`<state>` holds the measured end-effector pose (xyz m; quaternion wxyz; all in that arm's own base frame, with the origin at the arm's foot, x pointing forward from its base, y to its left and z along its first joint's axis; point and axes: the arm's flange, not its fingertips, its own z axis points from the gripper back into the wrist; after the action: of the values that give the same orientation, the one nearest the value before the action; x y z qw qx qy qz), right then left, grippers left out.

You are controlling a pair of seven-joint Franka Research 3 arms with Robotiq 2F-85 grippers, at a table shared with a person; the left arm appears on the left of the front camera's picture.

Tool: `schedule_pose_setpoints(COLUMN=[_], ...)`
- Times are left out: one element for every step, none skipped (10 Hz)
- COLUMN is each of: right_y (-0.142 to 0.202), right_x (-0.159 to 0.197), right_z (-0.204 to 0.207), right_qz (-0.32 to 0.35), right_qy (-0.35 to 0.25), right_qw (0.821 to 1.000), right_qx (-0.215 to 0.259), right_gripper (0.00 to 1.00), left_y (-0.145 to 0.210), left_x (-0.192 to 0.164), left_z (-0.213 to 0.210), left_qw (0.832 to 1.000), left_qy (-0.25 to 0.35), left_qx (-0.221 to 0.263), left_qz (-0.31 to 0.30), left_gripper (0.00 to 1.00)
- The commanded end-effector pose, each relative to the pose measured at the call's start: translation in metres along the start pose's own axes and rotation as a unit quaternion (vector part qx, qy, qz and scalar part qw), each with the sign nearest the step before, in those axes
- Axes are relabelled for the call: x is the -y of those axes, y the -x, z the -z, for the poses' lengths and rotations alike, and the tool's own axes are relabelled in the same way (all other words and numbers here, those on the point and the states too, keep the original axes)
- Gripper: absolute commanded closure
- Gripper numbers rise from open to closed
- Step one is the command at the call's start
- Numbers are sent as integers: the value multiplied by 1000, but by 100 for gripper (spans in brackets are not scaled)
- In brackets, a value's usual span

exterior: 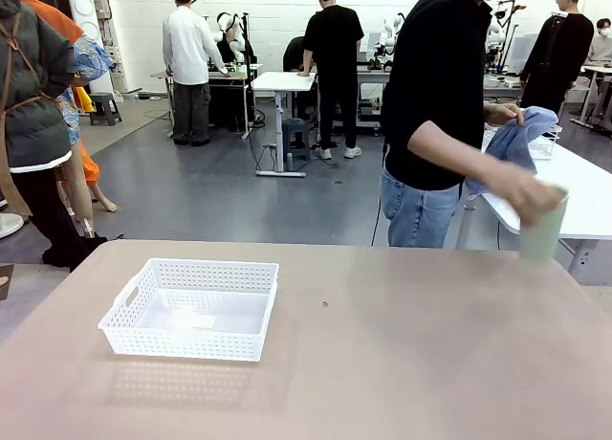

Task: Clean and organize the cups into the basket.
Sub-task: Pick up the Organizing basket and move it to the center of the table, then pick up the Reusable plastic cup from the right side of the table and place it inside the Organizing basket.

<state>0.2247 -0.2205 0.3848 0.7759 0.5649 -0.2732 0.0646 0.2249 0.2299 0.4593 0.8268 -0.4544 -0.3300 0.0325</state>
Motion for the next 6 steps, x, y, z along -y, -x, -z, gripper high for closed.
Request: schedule_pose_setpoints(right_y=[2, 2, 2, 2, 2, 2], right_x=[0, 0, 0, 0, 0, 0], right_z=[-1, -1, -1, -1, -1, -1], right_qz=[-1, -1, -1, -1, -1, -1], right_qy=[-6, -6, -6, -6, -6, -6], right_qw=[1000, 1000, 1000, 1000, 1000, 1000], right_qx=[2, 2, 2, 2, 2, 2], right_gripper=[0, 0, 0, 0, 0, 0], left_y=[0, 0, 0, 0, 0, 0], left_x=[0, 0, 0, 0, 0, 0], left_z=[0, 0, 0, 0, 0, 0], left_qw=[1000, 1000, 1000, 1000, 1000, 1000], left_qy=[5, 5, 5, 5, 5, 5], left_qx=[2, 2, 2, 2, 2, 2], left_qz=[1, 1, 1, 1, 1, 1], left_gripper=[0, 0, 0, 0, 0, 0])
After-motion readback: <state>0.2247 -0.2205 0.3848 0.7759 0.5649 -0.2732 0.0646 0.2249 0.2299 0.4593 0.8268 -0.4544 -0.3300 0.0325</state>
